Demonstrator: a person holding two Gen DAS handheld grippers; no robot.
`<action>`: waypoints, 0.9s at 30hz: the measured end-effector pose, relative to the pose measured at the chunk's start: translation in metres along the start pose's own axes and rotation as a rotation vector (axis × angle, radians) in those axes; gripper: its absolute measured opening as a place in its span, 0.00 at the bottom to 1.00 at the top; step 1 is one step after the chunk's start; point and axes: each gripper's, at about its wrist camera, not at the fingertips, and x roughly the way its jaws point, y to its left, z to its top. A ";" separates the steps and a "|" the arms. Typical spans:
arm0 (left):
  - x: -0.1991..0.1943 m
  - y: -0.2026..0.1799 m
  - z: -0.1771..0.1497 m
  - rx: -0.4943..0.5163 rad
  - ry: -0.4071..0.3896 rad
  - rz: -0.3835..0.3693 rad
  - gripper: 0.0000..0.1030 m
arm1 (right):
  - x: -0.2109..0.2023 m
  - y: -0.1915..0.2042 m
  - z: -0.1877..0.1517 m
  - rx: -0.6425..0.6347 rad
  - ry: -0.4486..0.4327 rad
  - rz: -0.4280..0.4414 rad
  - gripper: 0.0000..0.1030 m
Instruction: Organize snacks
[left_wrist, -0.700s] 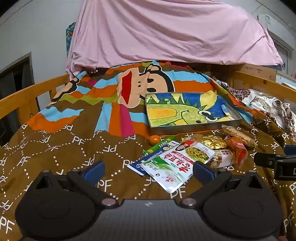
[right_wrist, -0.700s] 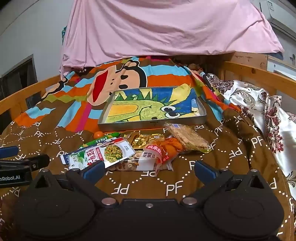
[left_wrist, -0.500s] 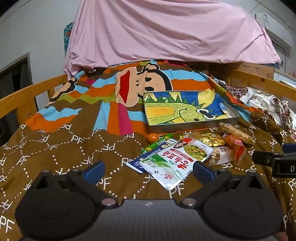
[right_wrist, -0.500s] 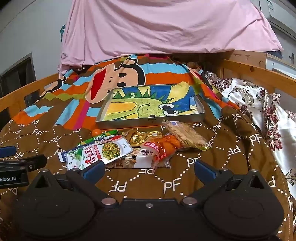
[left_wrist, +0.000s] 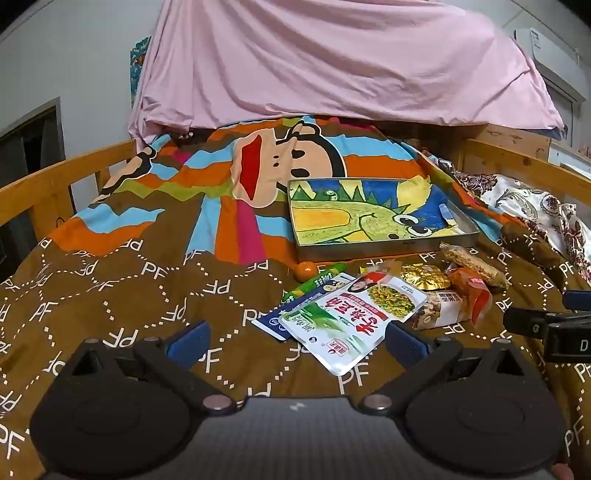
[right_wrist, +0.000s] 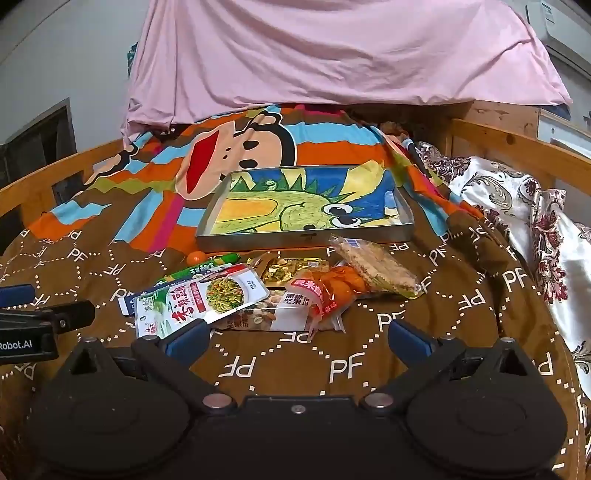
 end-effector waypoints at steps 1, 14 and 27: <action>0.000 0.000 0.000 0.000 0.001 0.001 1.00 | 0.000 0.000 0.000 -0.001 0.000 0.000 0.99; 0.001 0.002 -0.001 -0.007 0.008 0.005 1.00 | 0.000 0.000 -0.001 -0.003 0.000 0.000 0.99; 0.002 0.003 -0.001 -0.009 0.015 0.005 1.00 | 0.001 0.000 -0.001 -0.004 0.000 -0.001 0.99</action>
